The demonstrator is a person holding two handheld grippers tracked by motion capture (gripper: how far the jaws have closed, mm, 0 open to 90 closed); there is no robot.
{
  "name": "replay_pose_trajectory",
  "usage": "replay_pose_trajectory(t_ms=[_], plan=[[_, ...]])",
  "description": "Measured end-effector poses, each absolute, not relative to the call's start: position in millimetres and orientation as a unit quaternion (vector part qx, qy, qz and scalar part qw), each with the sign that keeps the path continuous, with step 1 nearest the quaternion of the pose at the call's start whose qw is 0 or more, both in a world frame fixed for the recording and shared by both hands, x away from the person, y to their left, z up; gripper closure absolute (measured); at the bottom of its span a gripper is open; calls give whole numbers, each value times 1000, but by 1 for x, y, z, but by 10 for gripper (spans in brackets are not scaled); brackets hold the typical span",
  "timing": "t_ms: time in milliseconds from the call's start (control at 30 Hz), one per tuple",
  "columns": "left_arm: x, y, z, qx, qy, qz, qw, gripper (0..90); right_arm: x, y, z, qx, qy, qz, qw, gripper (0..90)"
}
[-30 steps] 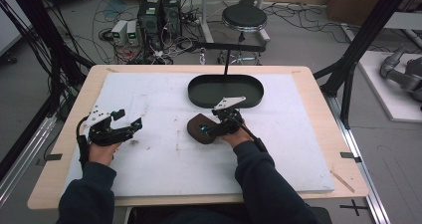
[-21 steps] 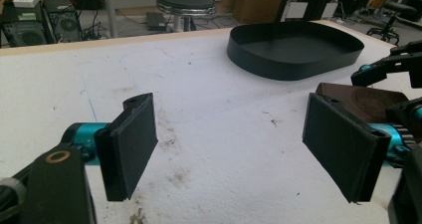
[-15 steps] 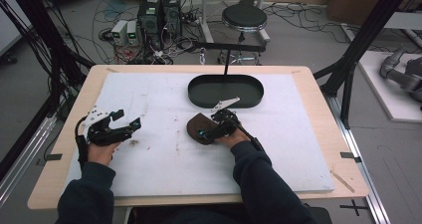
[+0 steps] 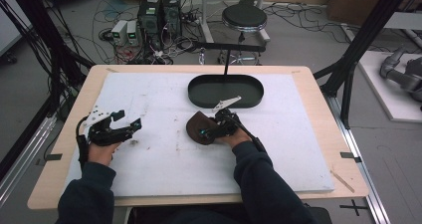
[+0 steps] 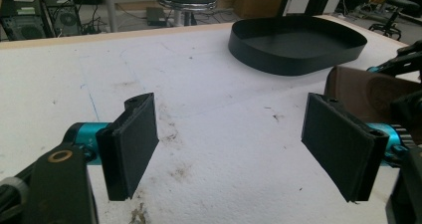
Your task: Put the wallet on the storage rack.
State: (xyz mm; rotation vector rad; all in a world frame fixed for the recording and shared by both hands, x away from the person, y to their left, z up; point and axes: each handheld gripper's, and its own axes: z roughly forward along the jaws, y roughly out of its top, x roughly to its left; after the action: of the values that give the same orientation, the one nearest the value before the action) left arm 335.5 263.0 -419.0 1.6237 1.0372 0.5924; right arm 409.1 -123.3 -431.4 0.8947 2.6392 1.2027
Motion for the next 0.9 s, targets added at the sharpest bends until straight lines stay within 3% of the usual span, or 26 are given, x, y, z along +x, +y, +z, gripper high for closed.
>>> replay_pose_trajectory(t_ms=[133,333,633,900], plan=[[336,263,-419,681,436,248,533,223,405,-132,-419,284,861,418,52,551],[334,263,-418,677,435,254,537,234,396,-136,-405,256,861,432,80,641],[334,263,-418,676,431,256,540,234,390,-160,-383,267,857,395,195,667],[334,263,-417,677,430,254,540,233,383,-152,-388,238,874,368,208,664]])
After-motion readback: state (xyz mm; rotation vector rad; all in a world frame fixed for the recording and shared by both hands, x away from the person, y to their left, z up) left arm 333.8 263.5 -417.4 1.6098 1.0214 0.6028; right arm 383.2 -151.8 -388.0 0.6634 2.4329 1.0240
